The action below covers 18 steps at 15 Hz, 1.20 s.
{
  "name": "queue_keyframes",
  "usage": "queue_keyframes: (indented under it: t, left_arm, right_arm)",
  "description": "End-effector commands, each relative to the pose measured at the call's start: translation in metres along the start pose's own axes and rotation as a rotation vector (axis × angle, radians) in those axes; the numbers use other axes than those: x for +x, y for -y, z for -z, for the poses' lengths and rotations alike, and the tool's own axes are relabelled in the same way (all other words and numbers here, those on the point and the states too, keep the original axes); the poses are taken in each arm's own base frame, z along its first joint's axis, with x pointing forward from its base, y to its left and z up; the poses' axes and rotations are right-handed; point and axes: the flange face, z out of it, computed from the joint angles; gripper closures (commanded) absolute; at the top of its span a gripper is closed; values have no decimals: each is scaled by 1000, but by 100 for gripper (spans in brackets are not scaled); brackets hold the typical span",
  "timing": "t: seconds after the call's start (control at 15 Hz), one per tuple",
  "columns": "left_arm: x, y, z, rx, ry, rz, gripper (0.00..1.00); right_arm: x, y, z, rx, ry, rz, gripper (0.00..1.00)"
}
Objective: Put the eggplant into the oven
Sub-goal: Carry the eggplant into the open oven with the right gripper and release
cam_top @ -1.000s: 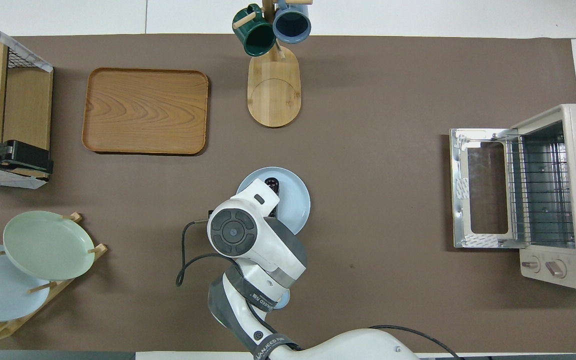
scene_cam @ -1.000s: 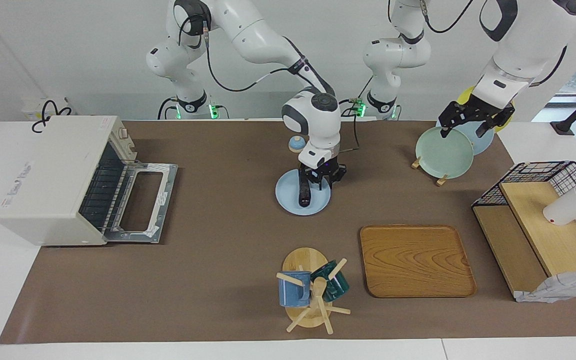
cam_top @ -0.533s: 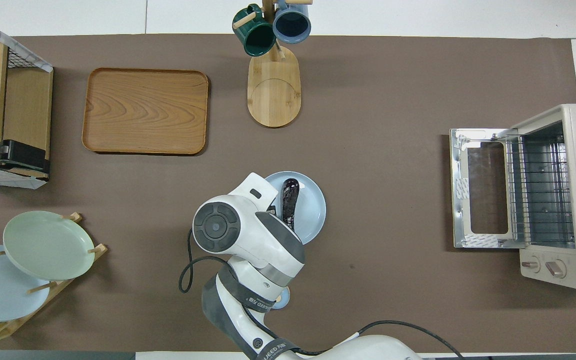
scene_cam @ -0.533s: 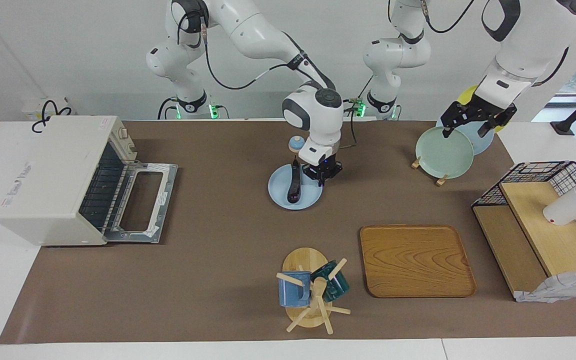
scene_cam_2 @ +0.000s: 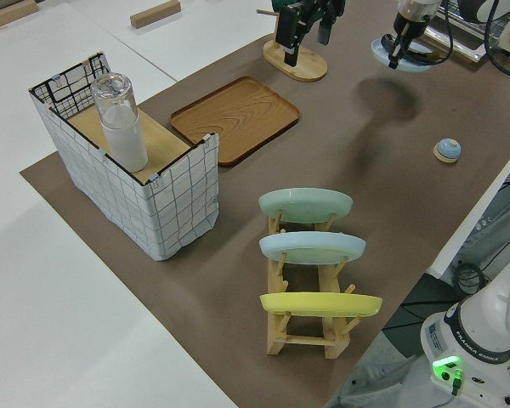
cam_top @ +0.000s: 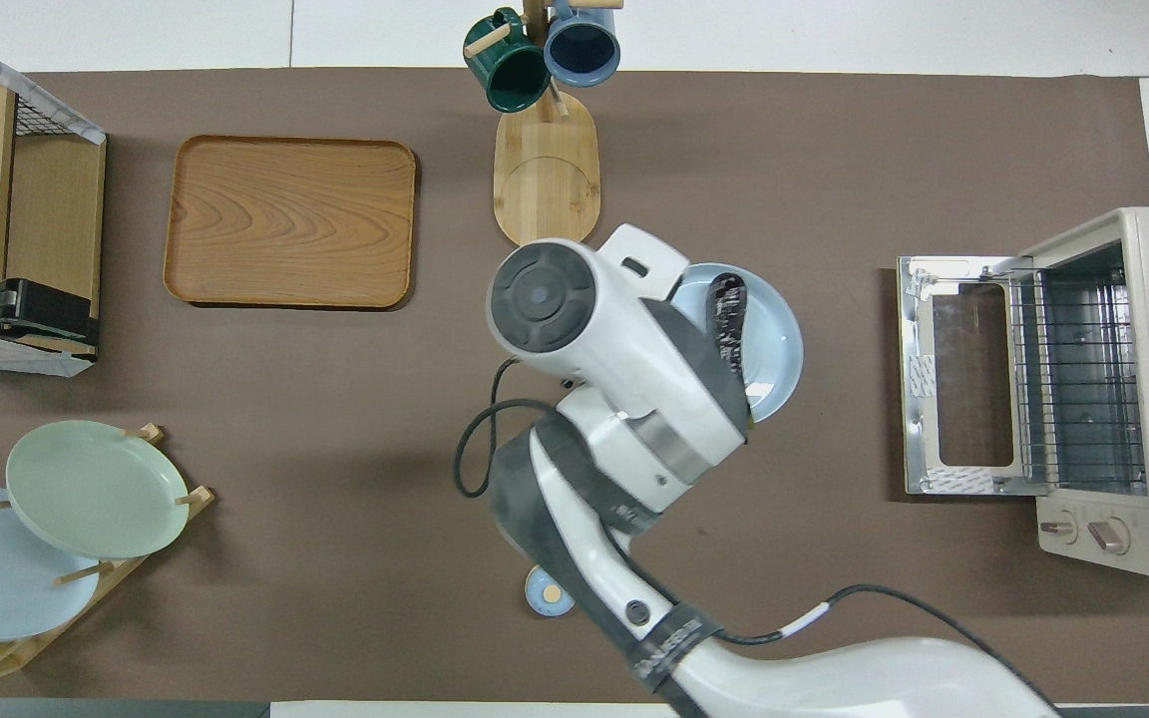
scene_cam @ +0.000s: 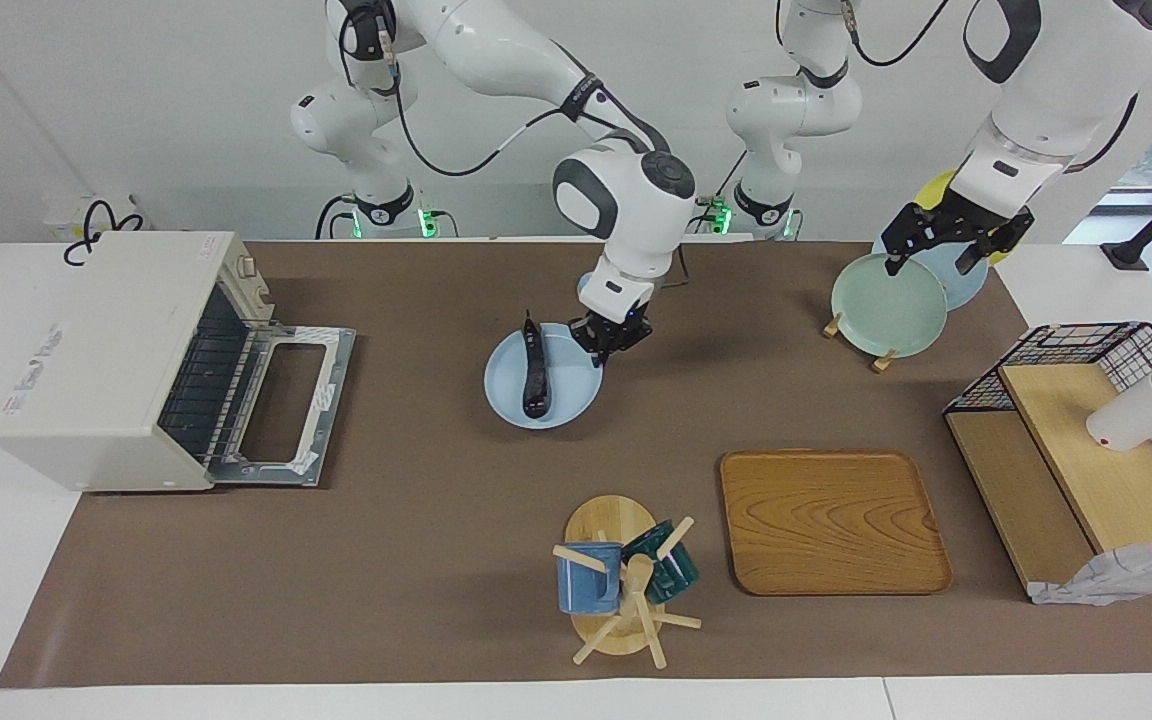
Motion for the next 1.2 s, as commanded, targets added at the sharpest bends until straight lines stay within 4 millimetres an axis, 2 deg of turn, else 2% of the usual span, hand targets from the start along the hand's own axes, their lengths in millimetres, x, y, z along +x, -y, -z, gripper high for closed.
queue_keyframes:
  t: [0.0, 0.13, 0.2, 0.33, 0.6, 0.93, 1.13]
  left_arm:
    - [-1, 4, 4, 12, 5, -2, 0]
    - [-3, 5, 7, 12, -2, -2, 0]
    - [-3, 5, 8, 12, -6, -2, 0]
    - [-2, 5, 9, 12, -12, -1, 0]
    - [-2, 4, 8, 12, -11, 1, 0]
    - [-4, 5, 9, 13, -8, -1, 0]
    - [-4, 4, 9, 13, -6, -4, 0]
  right_arm:
    - [-9, -91, -15, -7, 47, -4, 100]
    - [-16, -139, -24, -71, 54, -2, 100]
    - [-21, -155, -29, -77, 59, -4, 100]
    - [-28, -209, -44, -60, 73, -25, 100]
    - [-35, -297, -68, -29, 114, -27, 100]
    - [-63, -349, -123, 16, 71, 11, 100]
    - [-71, -349, -134, 24, 52, 6, 100]
